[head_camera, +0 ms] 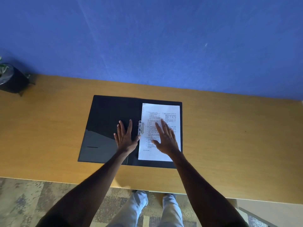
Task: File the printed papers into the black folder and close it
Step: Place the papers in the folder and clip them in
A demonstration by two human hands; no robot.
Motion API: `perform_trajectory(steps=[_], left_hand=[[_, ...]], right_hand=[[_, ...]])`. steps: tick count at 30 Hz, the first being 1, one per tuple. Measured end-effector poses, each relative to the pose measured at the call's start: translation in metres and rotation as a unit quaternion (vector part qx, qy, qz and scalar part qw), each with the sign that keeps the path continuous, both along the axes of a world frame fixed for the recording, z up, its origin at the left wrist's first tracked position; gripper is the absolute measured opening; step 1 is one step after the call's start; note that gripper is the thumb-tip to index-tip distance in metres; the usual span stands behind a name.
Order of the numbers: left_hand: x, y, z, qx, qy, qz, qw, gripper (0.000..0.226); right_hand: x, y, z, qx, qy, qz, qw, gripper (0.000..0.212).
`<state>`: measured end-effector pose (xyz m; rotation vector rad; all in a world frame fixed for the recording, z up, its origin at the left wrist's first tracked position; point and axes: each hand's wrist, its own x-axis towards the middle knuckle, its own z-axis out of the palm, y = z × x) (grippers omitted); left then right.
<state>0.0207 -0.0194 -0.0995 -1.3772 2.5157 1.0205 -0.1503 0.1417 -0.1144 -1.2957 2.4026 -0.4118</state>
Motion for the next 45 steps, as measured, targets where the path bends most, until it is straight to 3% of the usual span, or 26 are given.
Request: perform_trajectory(steps=[7,19,24,31,38,42,45], left_hand=[[0.003,0.003,-0.006,-0.059,-0.017,-0.011,0.998,0.103],[0.009,-0.015,0.012,0.024,-0.035,-0.048,0.998,0.091],[0.027,-0.030,0.015,-0.019,-0.042,-0.082,0.996,0.082],[0.075,-0.068,0.023,-0.054,-0.020,0.042,0.997,0.073],[0.118,-0.114,0.039,-0.050,-0.020,0.167,0.984,0.065],[0.131,-0.127,0.037,-0.014,-0.040,0.173,0.984,0.065],[0.133,-0.133,0.036,-0.010,-0.040,0.172,0.984,0.052]], right_hand=[[0.000,0.001,-0.003,-0.004,0.002,0.001,1.000,0.100],[0.000,0.000,-0.001,0.000,-0.005,0.002,1.000,0.100],[-0.001,-0.001,0.003,0.029,0.005,0.002,1.000,0.099],[0.040,-0.038,0.028,0.015,0.012,-0.087,0.996,0.086],[0.104,-0.103,0.052,-0.018,0.000,0.053,0.998,0.084],[0.126,-0.132,0.051,0.029,-0.020,0.101,0.994,0.086],[0.135,-0.144,0.052,0.079,-0.028,0.115,0.990,0.087]])
